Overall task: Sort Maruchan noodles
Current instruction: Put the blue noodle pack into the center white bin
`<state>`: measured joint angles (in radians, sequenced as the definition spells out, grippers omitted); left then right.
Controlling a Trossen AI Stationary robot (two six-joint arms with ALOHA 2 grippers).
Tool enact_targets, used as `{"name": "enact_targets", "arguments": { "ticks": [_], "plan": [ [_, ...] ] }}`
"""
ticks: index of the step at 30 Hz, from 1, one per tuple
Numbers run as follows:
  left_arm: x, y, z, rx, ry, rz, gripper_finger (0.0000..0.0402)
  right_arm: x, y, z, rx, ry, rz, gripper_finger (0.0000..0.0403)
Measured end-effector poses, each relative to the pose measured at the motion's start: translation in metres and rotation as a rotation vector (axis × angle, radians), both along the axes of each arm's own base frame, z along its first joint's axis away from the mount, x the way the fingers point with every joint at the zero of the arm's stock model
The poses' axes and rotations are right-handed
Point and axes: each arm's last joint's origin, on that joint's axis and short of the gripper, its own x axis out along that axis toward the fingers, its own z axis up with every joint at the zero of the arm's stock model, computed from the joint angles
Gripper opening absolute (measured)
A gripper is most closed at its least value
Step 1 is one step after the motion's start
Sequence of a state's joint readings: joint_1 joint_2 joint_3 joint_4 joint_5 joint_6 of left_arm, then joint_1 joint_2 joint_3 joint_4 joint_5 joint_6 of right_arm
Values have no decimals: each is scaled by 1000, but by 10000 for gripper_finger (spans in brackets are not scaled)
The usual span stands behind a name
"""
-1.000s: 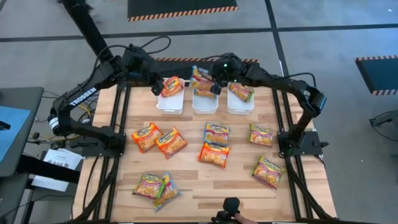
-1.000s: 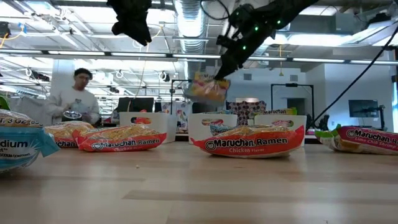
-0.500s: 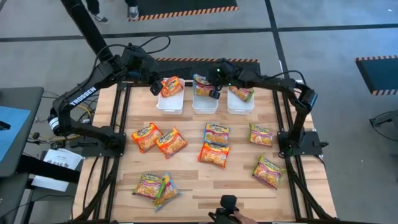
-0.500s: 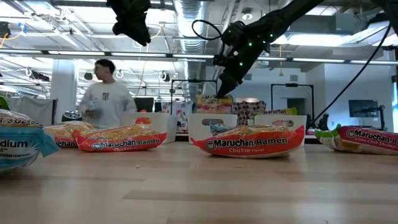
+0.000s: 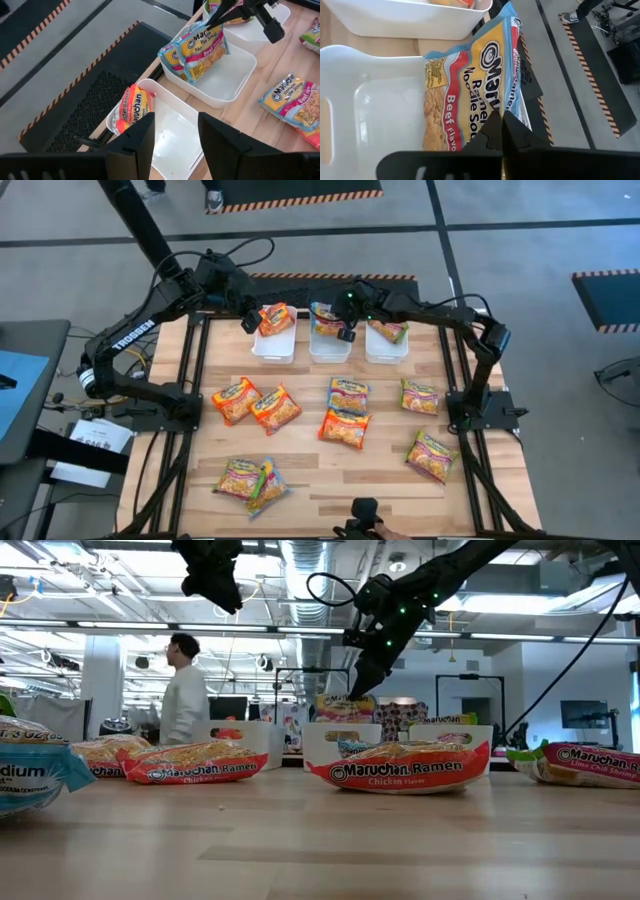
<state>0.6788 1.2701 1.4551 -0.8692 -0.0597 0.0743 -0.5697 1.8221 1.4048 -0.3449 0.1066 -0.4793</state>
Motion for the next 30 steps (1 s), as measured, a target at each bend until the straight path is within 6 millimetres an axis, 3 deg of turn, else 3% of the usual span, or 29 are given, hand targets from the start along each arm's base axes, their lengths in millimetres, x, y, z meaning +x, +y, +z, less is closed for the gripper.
{"name": "enact_targets", "arguments": {
  "ticks": [9, 20, 30],
  "plan": [
    [0, 0, 0, 1, 0, -1, 137, 0, 3, -2, 14, 22, 7, 10],
    [0, 0, 0, 1, 0, 0, 137, -1, 2, 0, -21, 32, -29, 73],
    [0, 0, 0, -3, -2, 3, 137, -1, 2, 1, -1, 7, -59, 93]
  ]
}}
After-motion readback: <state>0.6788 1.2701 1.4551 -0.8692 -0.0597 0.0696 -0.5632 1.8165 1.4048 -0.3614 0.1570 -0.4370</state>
